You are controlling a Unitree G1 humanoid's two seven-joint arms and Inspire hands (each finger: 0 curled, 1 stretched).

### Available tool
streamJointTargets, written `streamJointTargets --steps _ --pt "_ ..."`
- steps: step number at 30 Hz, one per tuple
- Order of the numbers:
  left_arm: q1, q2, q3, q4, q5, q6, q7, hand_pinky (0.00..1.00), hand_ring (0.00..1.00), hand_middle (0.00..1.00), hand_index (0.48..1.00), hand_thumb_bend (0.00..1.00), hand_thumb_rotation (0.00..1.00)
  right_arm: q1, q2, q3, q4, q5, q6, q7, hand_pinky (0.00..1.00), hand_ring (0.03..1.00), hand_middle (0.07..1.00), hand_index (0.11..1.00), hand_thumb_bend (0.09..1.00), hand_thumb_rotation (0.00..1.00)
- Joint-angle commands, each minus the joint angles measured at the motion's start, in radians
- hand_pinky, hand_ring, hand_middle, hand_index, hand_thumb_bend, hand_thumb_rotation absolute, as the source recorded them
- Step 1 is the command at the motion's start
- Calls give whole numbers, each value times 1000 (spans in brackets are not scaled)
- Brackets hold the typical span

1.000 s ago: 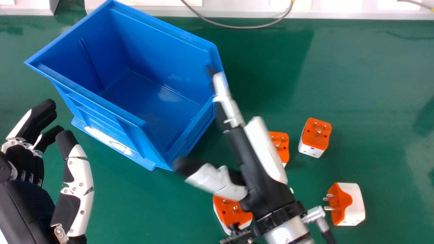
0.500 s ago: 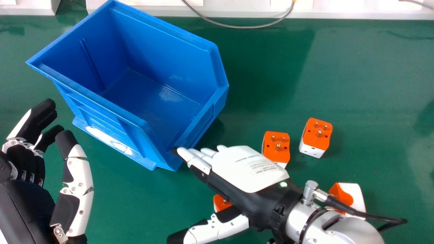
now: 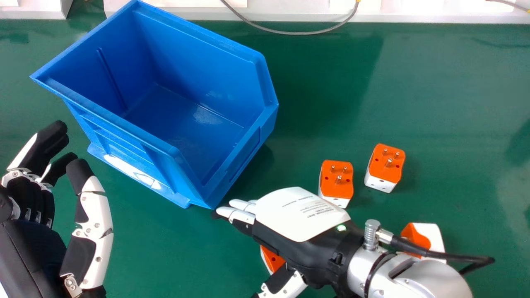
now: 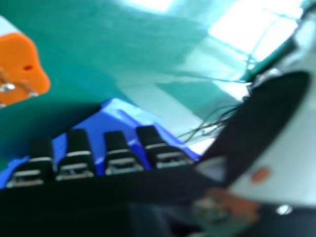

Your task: Pick all objects and put in blue box

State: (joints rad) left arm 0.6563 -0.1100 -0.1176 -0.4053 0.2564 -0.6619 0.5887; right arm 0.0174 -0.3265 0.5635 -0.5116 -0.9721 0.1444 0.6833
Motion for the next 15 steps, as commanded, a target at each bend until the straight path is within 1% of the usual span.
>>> streamJointTargets --steps 1,3,5,6,7,9,10,11,13,15 --pt "19 -73 -10 -18 8 -10 0 685 737 724 740 240 0 -10 7 -2 -30 -42 5 -10 879 906 946 921 855 498" --pt "17 -73 -11 -17 6 -10 1 683 736 723 737 240 0 -9 10 -3 -25 -62 5 -12 852 899 943 918 877 417" --pt "16 -72 -10 -16 8 -9 2 684 735 722 736 243 0 -14 7 -6 -15 -63 -7 -13 831 897 943 919 895 346" --pt "14 -71 -8 -14 12 -9 3 686 737 724 737 244 0 -19 1 -8 -7 -59 -20 -18 818 894 942 919 904 313" --pt "11 -69 -7 -12 11 -9 2 686 739 728 739 243 0 -25 -7 -10 0 -49 -32 -16 791 892 940 916 921 265" --pt "5 -70 -8 -10 9 -9 3 682 739 733 739 241 0 -43 -24 -17 17 -16 -63 -6 769 904 950 924 931 201" --pt "2 -72 -7 -9 12 -8 5 681 738 731 737 240 0 -52 -34 -21 27 1 -79 -2 759 905 951 927 939 175" --pt "-2 -73 -5 -7 16 -6 7 679 734 727 736 240 0 -63 -46 -25 36 15 -98 1 761 909 952 932 944 161" --pt "-7 -73 -2 -5 20 -4 9 676 731 724 736 240 0 -79 -64 -30 50 31 -125 -3 775 913 954 942 952 163" --pt "-12 -72 1 -6 22 1 10 678 732 724 739 240 0 -98 -88 -32 70 34 -165 -25 771 909 946 942 965 165"
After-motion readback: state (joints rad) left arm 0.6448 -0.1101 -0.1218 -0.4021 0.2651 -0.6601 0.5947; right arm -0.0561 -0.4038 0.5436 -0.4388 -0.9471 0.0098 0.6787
